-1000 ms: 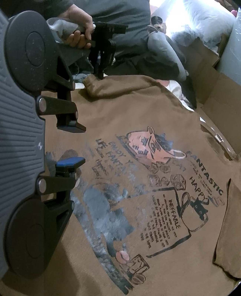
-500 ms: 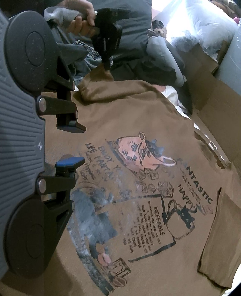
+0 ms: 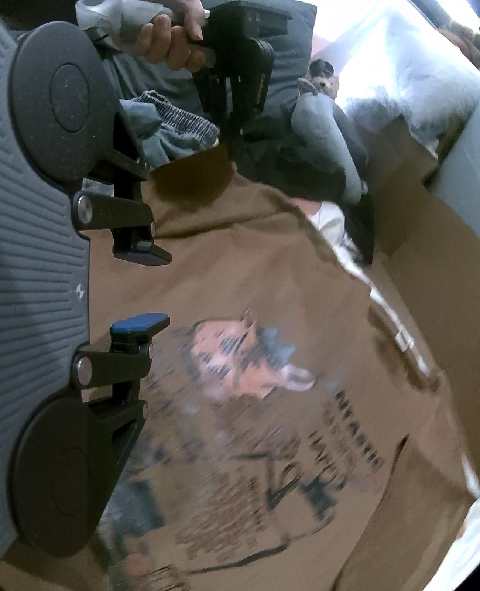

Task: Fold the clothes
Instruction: 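Hold the shirt edge with the left gripper while the right gripper grasps the hem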

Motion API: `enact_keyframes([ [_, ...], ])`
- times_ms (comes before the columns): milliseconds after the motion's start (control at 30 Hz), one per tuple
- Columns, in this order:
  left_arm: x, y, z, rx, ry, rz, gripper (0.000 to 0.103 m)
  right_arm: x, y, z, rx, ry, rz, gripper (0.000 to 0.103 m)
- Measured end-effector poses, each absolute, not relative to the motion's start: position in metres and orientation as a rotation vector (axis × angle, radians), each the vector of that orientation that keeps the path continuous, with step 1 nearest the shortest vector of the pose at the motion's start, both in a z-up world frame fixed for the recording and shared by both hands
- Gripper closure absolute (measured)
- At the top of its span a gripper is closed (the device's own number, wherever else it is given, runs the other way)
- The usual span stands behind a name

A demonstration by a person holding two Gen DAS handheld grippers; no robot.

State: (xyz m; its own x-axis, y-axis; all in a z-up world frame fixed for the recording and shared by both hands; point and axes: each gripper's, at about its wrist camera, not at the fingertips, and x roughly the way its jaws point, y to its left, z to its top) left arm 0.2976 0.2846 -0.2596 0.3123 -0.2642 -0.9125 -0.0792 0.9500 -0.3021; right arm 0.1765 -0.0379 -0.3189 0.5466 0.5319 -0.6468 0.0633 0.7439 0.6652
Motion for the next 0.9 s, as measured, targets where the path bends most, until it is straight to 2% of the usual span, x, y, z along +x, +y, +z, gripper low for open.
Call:
enact_keyframes([
  [233,0.303,0.280,-0.268,-0.376,1.244,-0.146,0.100,0.206,-0.019,-0.301,0.621,0.916,0.364,0.069],
  [333,0.303,0.276,-0.271,-0.403,1.249,-0.158,0.100,0.217,-0.007,-0.298,0.591,0.902,0.388,0.061],
  [667,0.312,0.263,-0.283,-0.529,1.278,-0.218,0.100,0.251,0.045,-0.293,0.468,0.884,0.498,0.060],
  [900,0.319,0.244,-0.294,-0.545,1.312,-0.246,0.100,0.277,0.053,-0.310,0.485,0.892,0.461,0.060],
])
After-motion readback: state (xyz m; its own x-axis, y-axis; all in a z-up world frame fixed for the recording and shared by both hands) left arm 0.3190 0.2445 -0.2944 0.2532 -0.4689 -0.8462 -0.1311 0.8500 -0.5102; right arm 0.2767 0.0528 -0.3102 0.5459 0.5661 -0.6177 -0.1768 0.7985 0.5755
